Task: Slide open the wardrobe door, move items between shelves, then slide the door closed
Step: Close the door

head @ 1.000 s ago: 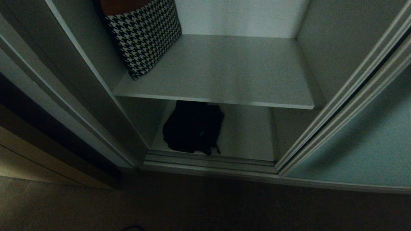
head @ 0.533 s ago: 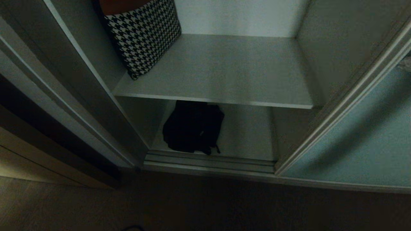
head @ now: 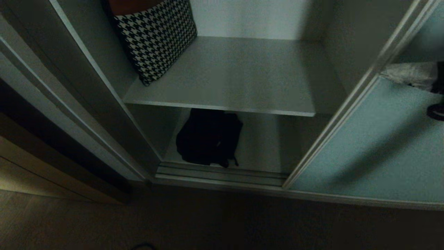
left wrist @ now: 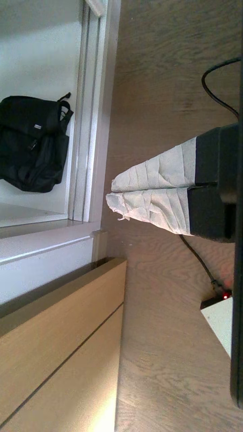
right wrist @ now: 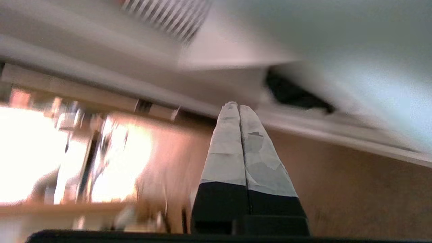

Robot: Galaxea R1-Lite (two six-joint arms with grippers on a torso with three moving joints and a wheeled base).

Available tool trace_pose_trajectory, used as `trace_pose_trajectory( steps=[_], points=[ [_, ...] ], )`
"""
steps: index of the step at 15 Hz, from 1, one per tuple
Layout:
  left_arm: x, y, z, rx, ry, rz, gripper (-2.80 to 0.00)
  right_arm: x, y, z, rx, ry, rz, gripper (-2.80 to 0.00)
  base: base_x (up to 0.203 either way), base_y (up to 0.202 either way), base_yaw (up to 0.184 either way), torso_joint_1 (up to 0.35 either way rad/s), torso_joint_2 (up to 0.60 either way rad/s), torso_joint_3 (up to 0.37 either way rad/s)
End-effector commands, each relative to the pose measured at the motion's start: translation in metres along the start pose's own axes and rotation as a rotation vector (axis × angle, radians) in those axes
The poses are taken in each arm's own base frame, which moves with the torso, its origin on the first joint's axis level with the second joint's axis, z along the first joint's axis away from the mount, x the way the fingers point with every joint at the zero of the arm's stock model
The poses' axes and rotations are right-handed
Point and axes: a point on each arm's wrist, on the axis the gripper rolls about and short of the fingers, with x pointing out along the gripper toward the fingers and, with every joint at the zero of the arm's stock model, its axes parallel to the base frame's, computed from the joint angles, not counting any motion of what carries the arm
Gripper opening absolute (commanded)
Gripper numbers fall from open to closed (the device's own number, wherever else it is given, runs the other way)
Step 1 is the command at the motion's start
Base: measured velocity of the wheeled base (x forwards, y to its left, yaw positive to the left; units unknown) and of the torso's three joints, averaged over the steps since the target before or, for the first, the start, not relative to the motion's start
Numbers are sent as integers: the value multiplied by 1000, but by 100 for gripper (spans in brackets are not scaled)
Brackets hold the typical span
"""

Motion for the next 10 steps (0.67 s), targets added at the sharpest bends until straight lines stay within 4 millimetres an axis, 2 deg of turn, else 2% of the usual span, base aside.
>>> trace_pose_trajectory(
  steps=[1,4,6,8,10],
  points=[
    [0,0,0,0,1,0,-280,-6,19,-11,-23,24,70,-280,0,0,0,0,0,0],
    [0,0,0,0,1,0,-280,-53,48,-23,-92,-18,169,-280,0,0,0,0,0,0],
    [0,0,0,0,1,0,-280,-78,58,-32,-128,-42,209,-280,0,0,0,0,0,0],
    [0,0,0,0,1,2,-280,-86,55,-41,-211,-92,148,-280,0,0,0,0,0,0],
    [0,0,0,0,1,0,-280,-78,50,-45,-325,-98,97,-280,0,0,0,0,0,0]
  ],
)
